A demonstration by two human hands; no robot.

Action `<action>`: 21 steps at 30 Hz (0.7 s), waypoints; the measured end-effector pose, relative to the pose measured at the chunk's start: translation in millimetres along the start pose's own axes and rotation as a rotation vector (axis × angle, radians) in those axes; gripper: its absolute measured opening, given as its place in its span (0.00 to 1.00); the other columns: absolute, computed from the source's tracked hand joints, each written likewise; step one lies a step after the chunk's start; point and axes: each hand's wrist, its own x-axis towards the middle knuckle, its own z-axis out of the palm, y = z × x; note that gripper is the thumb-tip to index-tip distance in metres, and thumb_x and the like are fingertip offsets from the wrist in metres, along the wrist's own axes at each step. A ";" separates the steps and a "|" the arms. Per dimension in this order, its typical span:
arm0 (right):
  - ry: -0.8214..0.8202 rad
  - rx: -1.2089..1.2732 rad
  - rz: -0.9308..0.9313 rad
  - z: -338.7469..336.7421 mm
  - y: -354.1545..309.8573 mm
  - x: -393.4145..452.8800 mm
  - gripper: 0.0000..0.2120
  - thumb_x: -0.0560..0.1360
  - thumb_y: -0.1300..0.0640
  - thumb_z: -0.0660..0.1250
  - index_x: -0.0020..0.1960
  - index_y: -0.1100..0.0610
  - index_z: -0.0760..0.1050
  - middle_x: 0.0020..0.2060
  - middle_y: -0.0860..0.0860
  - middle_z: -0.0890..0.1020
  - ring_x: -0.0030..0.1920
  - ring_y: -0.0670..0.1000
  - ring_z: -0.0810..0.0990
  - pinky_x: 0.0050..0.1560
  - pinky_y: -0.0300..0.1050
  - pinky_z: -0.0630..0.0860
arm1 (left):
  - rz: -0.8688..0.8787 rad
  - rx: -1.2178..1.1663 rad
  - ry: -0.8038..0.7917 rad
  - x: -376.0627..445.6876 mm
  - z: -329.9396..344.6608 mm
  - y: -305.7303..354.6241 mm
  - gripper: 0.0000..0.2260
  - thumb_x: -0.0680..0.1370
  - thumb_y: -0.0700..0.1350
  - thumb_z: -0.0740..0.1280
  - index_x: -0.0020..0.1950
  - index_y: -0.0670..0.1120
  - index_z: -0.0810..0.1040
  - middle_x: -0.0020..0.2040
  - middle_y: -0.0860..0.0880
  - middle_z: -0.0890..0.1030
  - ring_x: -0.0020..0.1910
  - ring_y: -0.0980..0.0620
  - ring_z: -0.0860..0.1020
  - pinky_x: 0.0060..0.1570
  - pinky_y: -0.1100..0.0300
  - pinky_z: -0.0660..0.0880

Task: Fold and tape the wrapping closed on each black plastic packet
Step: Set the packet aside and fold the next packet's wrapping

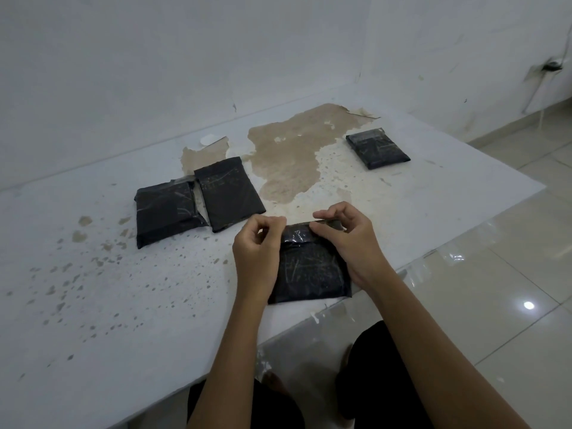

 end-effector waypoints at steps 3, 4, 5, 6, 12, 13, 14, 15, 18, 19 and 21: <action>0.050 0.124 -0.009 -2.5 0.8 1.9 0.13 0.72 0.68 0.75 0.47 0.53 0.76 0.53 0.53 0.84 0.49 0.49 0.82 0.53 0.51 0.81 | -0.057 0.057 0.006 2.8 -0.3 -1.7 0.11 0.76 0.52 0.75 0.55 0.52 0.80 0.49 0.56 0.84 0.48 0.66 0.81 0.45 0.71 0.77; 0.066 0.171 -0.001 -2.6 0.2 2.3 0.13 0.72 0.68 0.75 0.47 0.52 0.77 0.54 0.52 0.84 0.50 0.49 0.82 0.53 0.51 0.81 | -0.086 0.067 -0.018 5.5 0.7 -0.5 0.11 0.76 0.54 0.75 0.56 0.54 0.81 0.48 0.56 0.85 0.48 0.64 0.83 0.45 0.69 0.79; 0.085 0.179 0.003 -2.0 -0.5 2.4 0.13 0.72 0.67 0.75 0.49 0.52 0.78 0.54 0.53 0.84 0.50 0.49 0.83 0.54 0.51 0.82 | -0.113 0.051 -0.041 7.8 2.1 2.9 0.09 0.77 0.54 0.75 0.55 0.54 0.82 0.47 0.55 0.86 0.48 0.61 0.84 0.44 0.67 0.80; 0.100 0.147 0.007 -0.8 -0.6 2.4 0.13 0.72 0.65 0.76 0.51 0.52 0.79 0.54 0.53 0.85 0.52 0.50 0.84 0.54 0.51 0.82 | -0.129 0.014 -0.041 10.3 3.5 5.5 0.07 0.77 0.53 0.74 0.54 0.54 0.84 0.45 0.54 0.87 0.46 0.59 0.85 0.43 0.65 0.81; 0.068 -0.140 0.028 5.0 2.6 2.5 0.19 0.78 0.54 0.71 0.67 0.46 0.73 0.49 0.55 0.85 0.48 0.51 0.86 0.48 0.55 0.85 | -0.136 -0.043 0.036 12.9 10.5 5.1 0.08 0.80 0.51 0.71 0.58 0.55 0.83 0.52 0.52 0.86 0.50 0.58 0.84 0.54 0.55 0.83; 0.062 -0.122 0.040 4.0 2.9 2.1 0.21 0.78 0.54 0.71 0.69 0.45 0.71 0.49 0.55 0.85 0.48 0.52 0.86 0.48 0.55 0.85 | -0.132 -0.024 0.023 10.8 10.0 3.6 0.09 0.81 0.51 0.70 0.60 0.55 0.82 0.52 0.54 0.85 0.50 0.60 0.84 0.54 0.57 0.83; 0.053 -0.108 0.045 2.7 3.2 2.6 0.22 0.78 0.55 0.71 0.69 0.43 0.69 0.48 0.56 0.85 0.48 0.53 0.86 0.47 0.55 0.85 | -0.122 -0.006 0.008 9.2 9.3 2.1 0.10 0.81 0.50 0.70 0.62 0.56 0.81 0.52 0.56 0.84 0.50 0.62 0.83 0.53 0.59 0.82; 0.043 -0.117 0.035 1.7 2.1 2.8 0.23 0.79 0.56 0.71 0.70 0.43 0.68 0.49 0.56 0.84 0.48 0.53 0.86 0.46 0.54 0.85 | -0.104 0.024 -0.012 7.7 8.7 1.1 0.11 0.82 0.50 0.69 0.64 0.56 0.80 0.52 0.58 0.83 0.50 0.66 0.82 0.51 0.64 0.80; 0.018 -0.445 -0.158 -6.3 -2.3 11.4 0.21 0.79 0.55 0.69 0.69 0.46 0.67 0.50 0.52 0.83 0.48 0.49 0.84 0.47 0.46 0.84 | 0.037 0.283 -0.014 4.1 12.6 -3.0 0.15 0.83 0.49 0.67 0.70 0.54 0.73 0.54 0.65 0.76 0.54 0.74 0.74 0.53 0.75 0.70; 0.016 -0.617 -0.239 -9.7 -3.4 14.7 0.20 0.79 0.54 0.69 0.69 0.48 0.68 0.52 0.51 0.82 0.50 0.48 0.82 0.49 0.42 0.81 | 0.096 0.383 0.003 3.3 16.0 -5.0 0.17 0.83 0.49 0.66 0.72 0.53 0.72 0.56 0.62 0.76 0.57 0.68 0.73 0.57 0.69 0.70; 0.039 -0.874 -0.324 -14.9 -1.2 19.3 0.16 0.79 0.52 0.68 0.66 0.50 0.72 0.57 0.50 0.80 0.61 0.51 0.76 0.57 0.40 0.72 | 0.198 0.587 0.038 1.2 22.9 -9.6 0.16 0.82 0.48 0.66 0.71 0.51 0.74 0.60 0.56 0.75 0.62 0.54 0.68 0.58 0.60 0.67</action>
